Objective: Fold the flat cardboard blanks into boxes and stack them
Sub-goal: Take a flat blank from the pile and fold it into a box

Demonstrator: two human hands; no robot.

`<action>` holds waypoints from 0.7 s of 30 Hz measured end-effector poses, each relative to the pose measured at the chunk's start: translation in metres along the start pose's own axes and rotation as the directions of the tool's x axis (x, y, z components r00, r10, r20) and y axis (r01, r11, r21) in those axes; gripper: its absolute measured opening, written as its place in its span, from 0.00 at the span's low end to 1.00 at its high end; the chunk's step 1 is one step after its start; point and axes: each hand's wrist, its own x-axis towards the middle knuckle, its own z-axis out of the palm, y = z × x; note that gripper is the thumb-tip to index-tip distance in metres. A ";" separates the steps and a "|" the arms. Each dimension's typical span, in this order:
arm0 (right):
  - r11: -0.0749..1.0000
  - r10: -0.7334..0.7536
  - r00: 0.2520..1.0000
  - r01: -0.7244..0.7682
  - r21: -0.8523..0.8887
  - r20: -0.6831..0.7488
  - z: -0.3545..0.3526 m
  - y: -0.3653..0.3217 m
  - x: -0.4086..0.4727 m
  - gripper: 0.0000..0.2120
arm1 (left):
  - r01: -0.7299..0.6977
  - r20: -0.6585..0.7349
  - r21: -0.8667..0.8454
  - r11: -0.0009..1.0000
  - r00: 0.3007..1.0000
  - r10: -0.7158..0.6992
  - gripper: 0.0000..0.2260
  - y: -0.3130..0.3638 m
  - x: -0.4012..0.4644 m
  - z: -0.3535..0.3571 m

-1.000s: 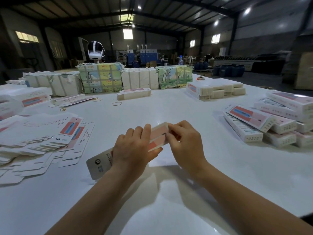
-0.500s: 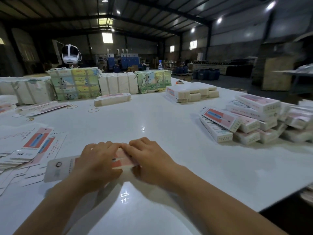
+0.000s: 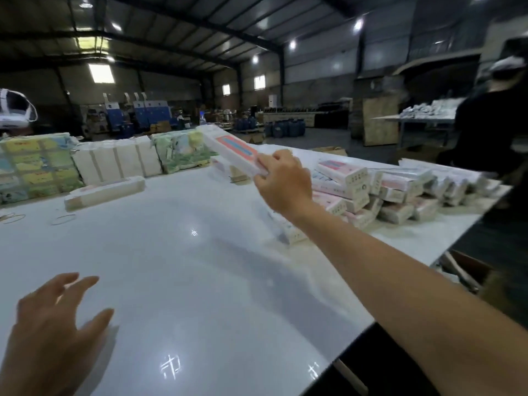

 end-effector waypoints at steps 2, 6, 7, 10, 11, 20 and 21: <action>0.990 0.083 0.996 -0.081 -0.114 0.015 -0.003 0.043 0.005 0.19 | 0.004 0.038 0.021 1.000 0.999 -0.005 0.32 -0.012 0.003 0.015; 0.918 0.334 0.924 -0.275 -0.285 0.185 0.005 0.103 -0.011 0.18 | 0.013 0.117 -0.025 1.000 0.993 -0.010 0.25 -0.046 0.008 0.040; 0.902 0.368 0.909 -0.300 -0.310 0.193 0.007 0.111 -0.014 0.18 | -0.006 0.129 -0.023 1.000 0.992 0.009 0.22 -0.052 0.010 0.043; 0.898 0.365 0.915 -0.297 -0.325 0.172 0.011 0.116 -0.014 0.16 | -0.070 0.153 -0.004 0.998 0.986 0.070 0.14 -0.057 0.015 0.043; 0.895 0.363 0.915 -0.290 -0.338 0.178 0.011 0.115 -0.013 0.15 | -0.073 0.173 -0.003 0.997 0.982 0.073 0.14 -0.055 0.016 0.041; 0.967 -0.150 0.970 0.185 -0.178 0.194 -0.014 -0.013 -0.011 0.15 | -0.011 0.221 -0.033 0.999 0.975 0.018 0.13 -0.013 0.010 0.010; 0.962 -0.268 0.939 0.275 -0.001 0.215 -0.009 -0.040 -0.021 0.15 | -0.006 0.216 -0.027 1.000 0.976 0.012 0.11 -0.009 0.008 0.007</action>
